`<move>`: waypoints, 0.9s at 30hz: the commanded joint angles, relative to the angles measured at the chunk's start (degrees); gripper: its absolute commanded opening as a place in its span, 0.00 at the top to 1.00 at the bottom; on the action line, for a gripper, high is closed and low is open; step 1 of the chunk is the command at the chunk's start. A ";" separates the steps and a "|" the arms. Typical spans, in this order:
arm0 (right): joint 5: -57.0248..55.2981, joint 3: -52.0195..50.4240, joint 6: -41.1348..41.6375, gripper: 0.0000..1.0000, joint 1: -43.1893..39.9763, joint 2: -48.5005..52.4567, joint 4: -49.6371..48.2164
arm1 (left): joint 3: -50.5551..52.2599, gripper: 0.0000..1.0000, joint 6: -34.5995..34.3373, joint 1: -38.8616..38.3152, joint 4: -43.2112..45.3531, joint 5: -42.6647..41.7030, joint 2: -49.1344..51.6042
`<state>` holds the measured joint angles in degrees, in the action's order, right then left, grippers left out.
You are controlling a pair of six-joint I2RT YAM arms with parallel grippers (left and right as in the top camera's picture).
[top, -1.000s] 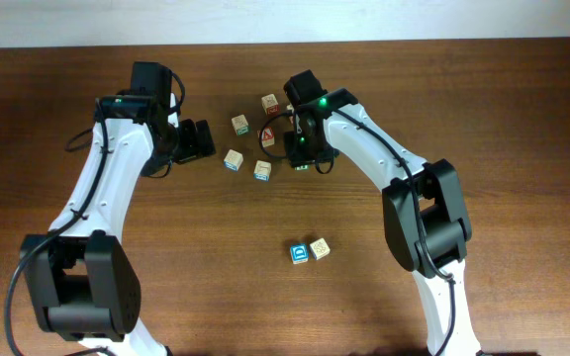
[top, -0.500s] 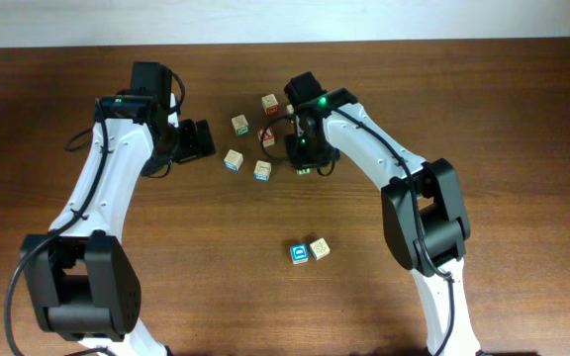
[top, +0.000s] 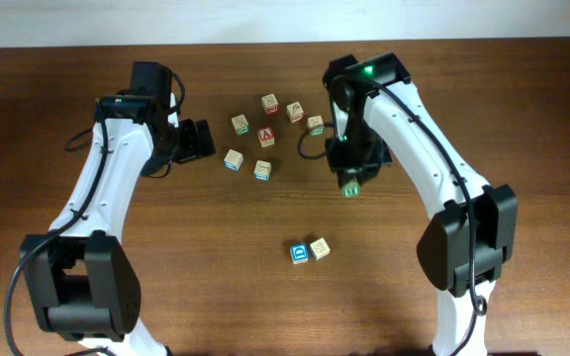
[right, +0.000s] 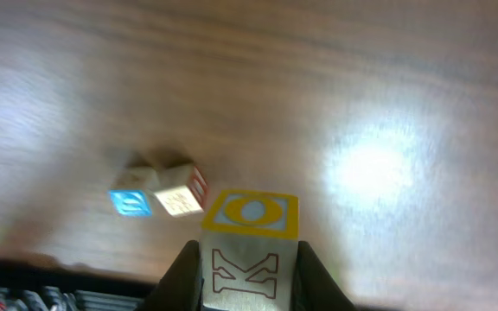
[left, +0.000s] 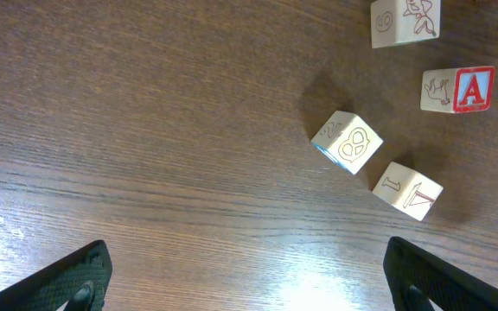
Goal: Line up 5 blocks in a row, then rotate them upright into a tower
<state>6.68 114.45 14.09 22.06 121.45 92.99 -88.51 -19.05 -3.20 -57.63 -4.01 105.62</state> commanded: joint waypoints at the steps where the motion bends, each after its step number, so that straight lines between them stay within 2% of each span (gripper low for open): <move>1: 0.02 -6.29 -0.57 0.83 0.11 0.04 0.70 | -1.01 0.01 0.90 0.00 -0.04 0.42 0.17; 7: 5.84 -17.86 -0.61 0.83 2.03 0.04 -6.73 | -1.01 0.01 0.90 0.00 -0.07 0.42 0.17; 20: 6.10 -28.85 -0.52 0.82 5.95 0.04 -18.69 | -1.01 0.01 0.90 -0.02 -0.07 0.42 0.17; 27: 4.70 -28.61 -0.57 0.57 5.95 0.04 -19.45 | -1.01 0.01 0.90 0.00 -0.07 0.42 0.17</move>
<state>12.58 86.02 13.41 27.94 121.56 73.89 -88.51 -19.05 -3.20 -57.63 -4.01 105.62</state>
